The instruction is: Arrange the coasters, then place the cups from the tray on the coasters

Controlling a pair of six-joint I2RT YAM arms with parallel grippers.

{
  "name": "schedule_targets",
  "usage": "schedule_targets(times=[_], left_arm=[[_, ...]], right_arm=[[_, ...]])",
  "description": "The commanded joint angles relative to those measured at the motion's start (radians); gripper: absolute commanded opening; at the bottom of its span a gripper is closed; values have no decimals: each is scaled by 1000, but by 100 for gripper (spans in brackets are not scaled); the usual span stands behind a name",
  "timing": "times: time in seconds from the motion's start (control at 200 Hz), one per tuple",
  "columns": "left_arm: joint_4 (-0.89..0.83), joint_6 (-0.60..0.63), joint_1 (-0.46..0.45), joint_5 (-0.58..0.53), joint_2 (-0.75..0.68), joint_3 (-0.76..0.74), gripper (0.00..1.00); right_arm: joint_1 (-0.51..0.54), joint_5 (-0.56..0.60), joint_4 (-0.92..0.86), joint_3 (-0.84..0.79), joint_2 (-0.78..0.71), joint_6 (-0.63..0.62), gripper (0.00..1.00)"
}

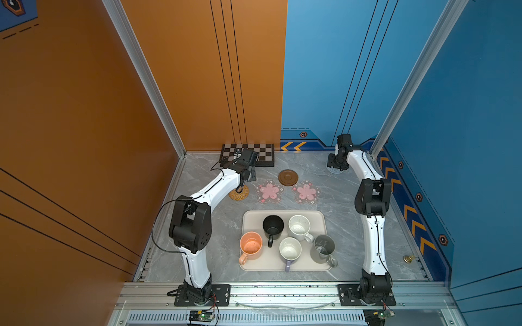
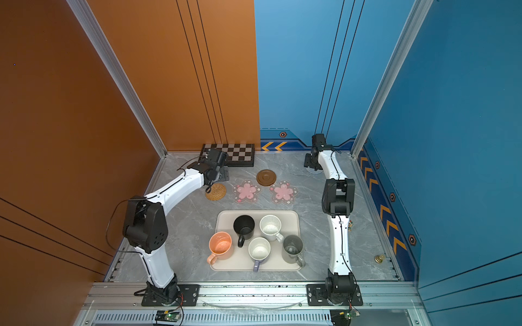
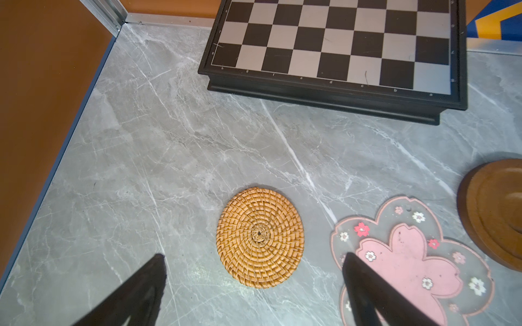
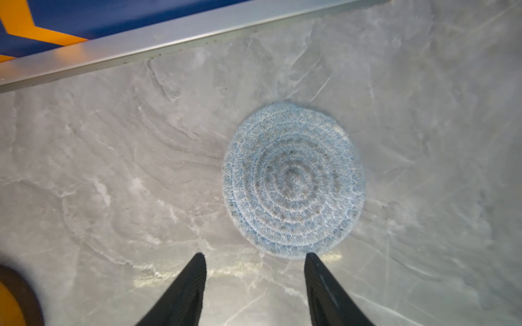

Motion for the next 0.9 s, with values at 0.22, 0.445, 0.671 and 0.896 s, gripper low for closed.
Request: schedule_targets(times=[0.22, 0.445, 0.671, 0.896], left_arm=[[-20, 7, -5, -31, -149, -74, 98], [-21, 24, -2, -65, -225, -106, 98], [-22, 31, 12, -74, -301, -155, 98], [-21, 27, 33, -70, -381, -225, 98]], right_arm=[[57, 46, -10, -124, -151, -60, 57], [153, 67, -2, -213, -233, -99, 57], [241, 60, 15, -262, -272, -75, 57], [319, 99, 54, -293, -282, -44, 56]])
